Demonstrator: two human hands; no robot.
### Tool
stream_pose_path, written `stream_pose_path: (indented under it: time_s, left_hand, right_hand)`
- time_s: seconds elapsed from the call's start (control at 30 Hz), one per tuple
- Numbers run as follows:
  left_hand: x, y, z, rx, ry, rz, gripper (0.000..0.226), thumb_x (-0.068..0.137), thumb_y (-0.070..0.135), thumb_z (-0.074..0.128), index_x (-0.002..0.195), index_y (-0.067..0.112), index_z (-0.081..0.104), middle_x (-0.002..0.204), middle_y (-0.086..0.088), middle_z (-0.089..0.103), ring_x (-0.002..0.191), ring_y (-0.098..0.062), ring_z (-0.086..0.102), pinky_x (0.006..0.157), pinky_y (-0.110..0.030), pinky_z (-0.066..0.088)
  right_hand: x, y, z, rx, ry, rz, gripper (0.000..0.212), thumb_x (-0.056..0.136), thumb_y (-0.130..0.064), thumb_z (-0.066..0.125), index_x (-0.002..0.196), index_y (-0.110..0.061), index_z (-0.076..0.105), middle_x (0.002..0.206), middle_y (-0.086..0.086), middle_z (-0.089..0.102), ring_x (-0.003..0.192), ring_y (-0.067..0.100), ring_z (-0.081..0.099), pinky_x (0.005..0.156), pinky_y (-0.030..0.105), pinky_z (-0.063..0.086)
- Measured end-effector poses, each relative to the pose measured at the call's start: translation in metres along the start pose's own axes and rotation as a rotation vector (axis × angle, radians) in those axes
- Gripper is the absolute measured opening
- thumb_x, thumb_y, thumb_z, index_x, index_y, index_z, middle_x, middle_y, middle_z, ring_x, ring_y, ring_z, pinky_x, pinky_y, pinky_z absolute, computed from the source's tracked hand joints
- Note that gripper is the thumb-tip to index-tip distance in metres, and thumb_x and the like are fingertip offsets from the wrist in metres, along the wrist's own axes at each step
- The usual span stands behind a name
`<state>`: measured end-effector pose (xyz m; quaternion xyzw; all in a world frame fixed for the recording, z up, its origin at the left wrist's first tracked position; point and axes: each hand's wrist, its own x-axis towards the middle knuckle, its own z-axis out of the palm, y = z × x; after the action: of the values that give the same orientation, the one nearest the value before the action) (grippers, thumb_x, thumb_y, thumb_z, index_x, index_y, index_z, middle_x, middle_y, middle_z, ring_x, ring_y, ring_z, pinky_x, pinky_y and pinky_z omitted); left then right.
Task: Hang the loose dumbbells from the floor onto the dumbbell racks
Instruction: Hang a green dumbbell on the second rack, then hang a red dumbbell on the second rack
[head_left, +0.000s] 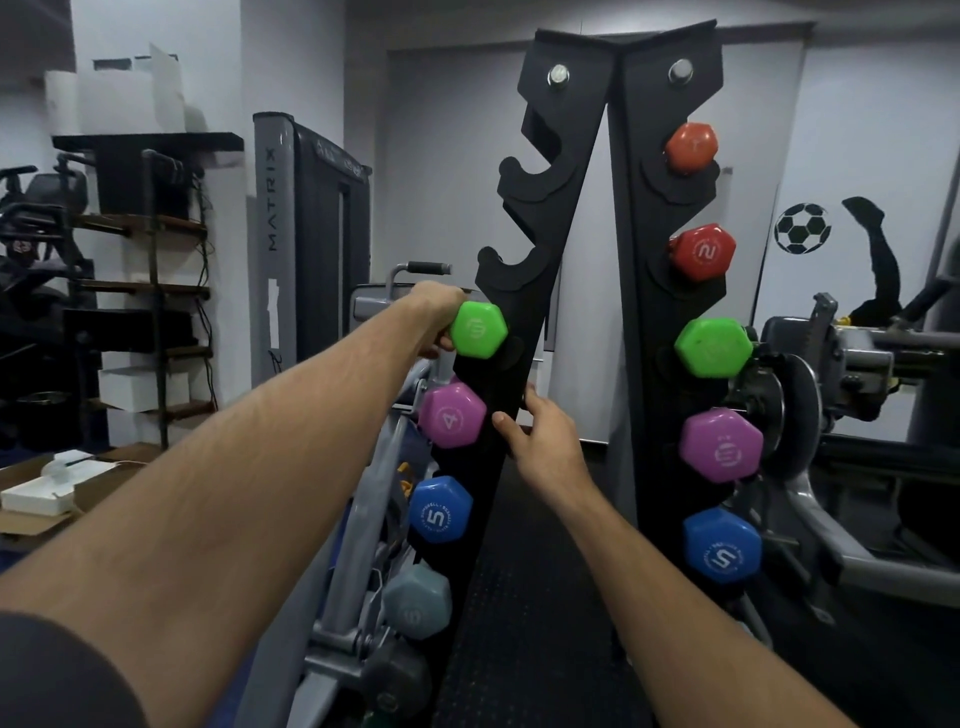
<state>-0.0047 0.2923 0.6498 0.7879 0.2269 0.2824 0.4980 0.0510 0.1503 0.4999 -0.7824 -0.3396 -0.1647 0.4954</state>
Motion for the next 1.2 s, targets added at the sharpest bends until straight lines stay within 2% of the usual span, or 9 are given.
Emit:
stream_pose_path:
  time_s: [0.17, 0.3, 0.4, 0.47, 0.53, 0.63, 0.77, 0.97, 1.2]
  left_hand:
    - [0.003, -0.012, -0.003, -0.163, 0.215, 0.161, 0.024, 0.086, 0.027, 0.064, 0.091, 0.004, 0.068, 0.095, -0.019, 0.072, 0.083, -0.033, 0.071, 0.070, -0.040, 0.058]
    - [-0.017, -0.040, -0.009, -0.157, 0.233, 0.333, 0.042, 0.091, 0.043, 0.058, 0.089, 0.005, 0.075, 0.082, -0.006, 0.071, 0.079, -0.021, 0.065, 0.082, -0.045, 0.058]
    - [-0.049, -0.061, -0.012, -0.173, 0.278, 0.473, 0.025, 0.099, 0.038, 0.060, 0.103, 0.017, 0.072, 0.091, 0.006, 0.070, 0.086, -0.007, 0.066, 0.084, -0.029, 0.055]
    - [-0.075, -0.081, -0.012, -0.220, 0.315, 0.538, 0.021, 0.100, 0.032, 0.061, 0.110, 0.017, 0.070, 0.096, 0.009, 0.068, 0.087, 0.001, 0.062, 0.081, -0.014, 0.050]
    - [-0.103, -0.108, -0.008, -0.303, 0.363, 0.547, 0.019, 0.098, 0.031, 0.061, 0.109, 0.018, 0.069, 0.099, 0.008, 0.069, 0.088, 0.000, 0.062, 0.081, -0.015, 0.051]
    - [-0.130, -0.173, 0.011, -0.429, 0.416, 0.437, 0.013, 0.095, 0.027, 0.061, 0.101, 0.019, 0.069, 0.091, 0.007, 0.068, 0.081, -0.003, 0.061, 0.074, -0.022, 0.051]
    - [-0.160, -0.277, 0.053, -0.459, 0.414, 0.179, 0.010, 0.092, 0.027, 0.058, 0.093, 0.025, 0.068, 0.085, 0.003, 0.070, 0.079, -0.012, 0.063, 0.073, -0.036, 0.051]
    - [-0.213, -0.428, 0.113, -0.416, 0.457, -0.094, 0.012, 0.092, 0.025, 0.056, 0.098, 0.024, 0.066, 0.092, -0.006, 0.071, 0.086, -0.024, 0.066, 0.086, -0.053, 0.056]
    - [-0.249, -0.542, 0.144, -0.287, 0.581, -0.372, 0.012, 0.097, 0.009, 0.058, 0.103, 0.005, 0.067, 0.090, -0.006, 0.066, 0.085, -0.020, 0.061, 0.087, -0.036, 0.055]
  right_hand:
    - [-0.008, -0.002, -0.010, 0.007, 0.004, -0.012, 0.067, 0.095, -0.033, 0.067, 0.155, -0.022, 0.039, 0.132, 0.004, 0.061, 0.108, 0.020, 0.067, 0.096, 0.045, 0.056]
    - [-0.026, -0.002, -0.015, 0.078, -0.001, -0.014, 0.067, 0.096, -0.037, 0.067, 0.155, -0.025, 0.039, 0.126, -0.010, 0.054, 0.106, 0.007, 0.060, 0.097, 0.032, 0.053]
    - [-0.043, 0.002, -0.014, 0.141, -0.011, -0.003, 0.064, 0.096, -0.038, 0.067, 0.154, -0.026, 0.042, 0.124, -0.017, 0.053, 0.099, -0.005, 0.057, 0.093, 0.023, 0.048]
    - [-0.055, 0.010, -0.009, 0.171, 0.006, 0.025, 0.065, 0.095, -0.039, 0.068, 0.153, -0.024, 0.042, 0.133, -0.011, 0.057, 0.109, -0.002, 0.059, 0.100, 0.025, 0.049]
    - [-0.074, 0.025, 0.000, 0.161, 0.028, 0.050, 0.064, 0.094, -0.041, 0.068, 0.152, -0.023, 0.046, 0.137, -0.005, 0.060, 0.120, 0.007, 0.059, 0.107, 0.029, 0.047]
    - [-0.111, 0.059, 0.020, 0.154, 0.019, 0.133, 0.062, 0.093, -0.043, 0.068, 0.149, -0.024, 0.049, 0.134, -0.005, 0.062, 0.118, 0.008, 0.061, 0.105, 0.030, 0.050]
    - [-0.165, 0.105, 0.049, 0.169, -0.050, 0.307, 0.058, 0.095, -0.037, 0.068, 0.149, -0.024, 0.050, 0.132, -0.005, 0.063, 0.112, 0.005, 0.061, 0.082, 0.000, 0.043]
    - [-0.265, 0.183, 0.111, 0.154, -0.233, 0.553, 0.062, 0.097, -0.039, 0.065, 0.153, -0.020, 0.045, 0.135, -0.001, 0.060, 0.120, 0.010, 0.058, 0.099, 0.020, 0.043]
    - [-0.349, 0.257, 0.181, 0.079, -0.419, 0.700, 0.062, 0.095, -0.044, 0.064, 0.151, -0.021, 0.047, 0.128, -0.003, 0.062, 0.115, 0.014, 0.061, 0.104, 0.034, 0.050]
